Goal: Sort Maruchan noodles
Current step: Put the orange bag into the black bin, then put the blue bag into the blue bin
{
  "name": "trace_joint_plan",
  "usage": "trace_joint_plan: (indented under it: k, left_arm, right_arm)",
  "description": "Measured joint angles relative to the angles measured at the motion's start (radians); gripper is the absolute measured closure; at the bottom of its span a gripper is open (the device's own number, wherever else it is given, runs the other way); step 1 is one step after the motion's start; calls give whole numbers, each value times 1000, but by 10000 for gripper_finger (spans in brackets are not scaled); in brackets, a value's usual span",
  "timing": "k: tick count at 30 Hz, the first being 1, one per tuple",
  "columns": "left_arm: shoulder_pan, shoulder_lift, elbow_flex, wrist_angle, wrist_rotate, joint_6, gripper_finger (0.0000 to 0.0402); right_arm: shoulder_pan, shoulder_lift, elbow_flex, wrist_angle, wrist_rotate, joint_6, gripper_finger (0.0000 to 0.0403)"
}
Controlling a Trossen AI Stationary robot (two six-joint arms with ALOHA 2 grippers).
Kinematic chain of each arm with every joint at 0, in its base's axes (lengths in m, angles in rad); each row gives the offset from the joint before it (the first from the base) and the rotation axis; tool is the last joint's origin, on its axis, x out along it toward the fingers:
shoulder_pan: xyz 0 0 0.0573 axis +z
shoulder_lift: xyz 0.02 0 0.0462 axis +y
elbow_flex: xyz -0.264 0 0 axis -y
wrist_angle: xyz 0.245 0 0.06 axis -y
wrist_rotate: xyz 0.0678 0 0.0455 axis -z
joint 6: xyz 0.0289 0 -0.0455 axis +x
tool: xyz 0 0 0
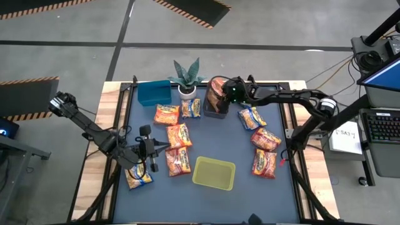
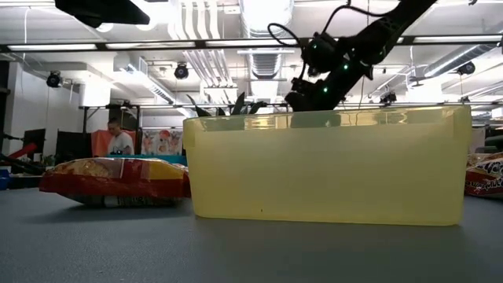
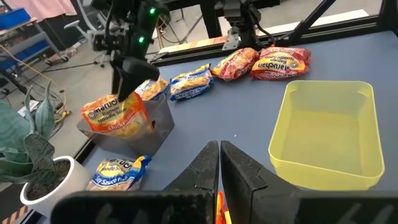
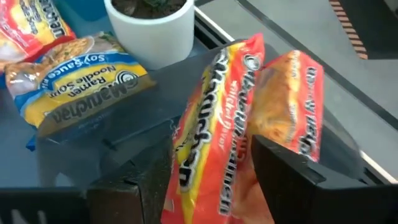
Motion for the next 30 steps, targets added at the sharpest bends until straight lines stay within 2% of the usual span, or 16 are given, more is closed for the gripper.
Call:
trace_joint_plan:
  k: [8, 18, 23, 30]
  left_arm:
    - [6, 27, 0, -1, -3, -57, 402]
    - [51, 131, -1, 16, -3, -100, 402]
    - [94, 192, 1, 39, 0, -100, 402]
    - [163, 258, 1, 42, 29, -98, 402]
  right_arm:
    - [65, -165, -10, -123, -6, 97, 195]
    - [359, -314, -136, -100, -6, 156, 197]
    - [487, -326, -235, 2, -6, 168, 197]
    - [559, -326, -384, 284, -6, 154, 197]
